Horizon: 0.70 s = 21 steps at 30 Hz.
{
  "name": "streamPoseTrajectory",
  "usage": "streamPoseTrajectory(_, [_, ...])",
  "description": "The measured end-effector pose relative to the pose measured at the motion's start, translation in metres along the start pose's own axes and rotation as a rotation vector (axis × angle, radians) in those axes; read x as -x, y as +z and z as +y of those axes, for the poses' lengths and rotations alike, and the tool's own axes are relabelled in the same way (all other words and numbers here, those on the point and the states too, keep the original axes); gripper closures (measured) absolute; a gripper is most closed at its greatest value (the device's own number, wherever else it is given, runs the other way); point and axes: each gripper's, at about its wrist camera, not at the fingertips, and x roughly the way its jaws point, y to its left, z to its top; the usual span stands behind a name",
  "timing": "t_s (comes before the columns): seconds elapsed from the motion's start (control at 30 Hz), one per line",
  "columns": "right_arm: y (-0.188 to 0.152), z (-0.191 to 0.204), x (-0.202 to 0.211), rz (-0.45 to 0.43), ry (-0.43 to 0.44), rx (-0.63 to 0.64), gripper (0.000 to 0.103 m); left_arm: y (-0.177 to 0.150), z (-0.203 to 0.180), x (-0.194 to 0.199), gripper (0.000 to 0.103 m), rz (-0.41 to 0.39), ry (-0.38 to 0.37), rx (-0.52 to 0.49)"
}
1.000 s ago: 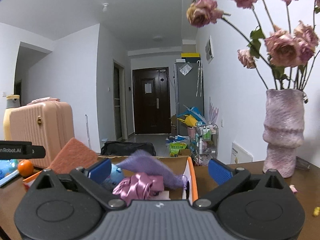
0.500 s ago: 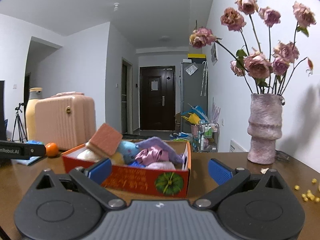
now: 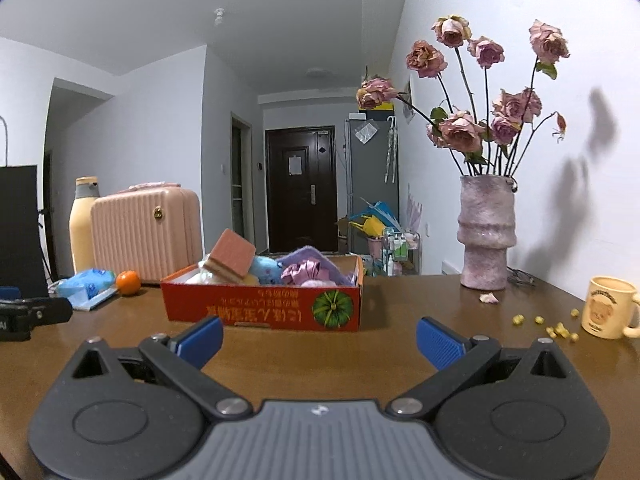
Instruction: Organize soft objects
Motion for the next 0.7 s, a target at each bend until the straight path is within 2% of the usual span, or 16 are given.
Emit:
streamPoseTrajectory(0.33, [-0.007,0.008,0.050,-0.008,-0.004,0.020,0.000,-0.020,-0.003,0.039,0.000,0.009,-0.031,0.002])
streamPoseTrajectory(0.7, [-0.003,0.013,0.064,-0.035,0.005,0.025,0.000,-0.018,-0.003,0.049,0.000,-0.014,-0.039,0.004])
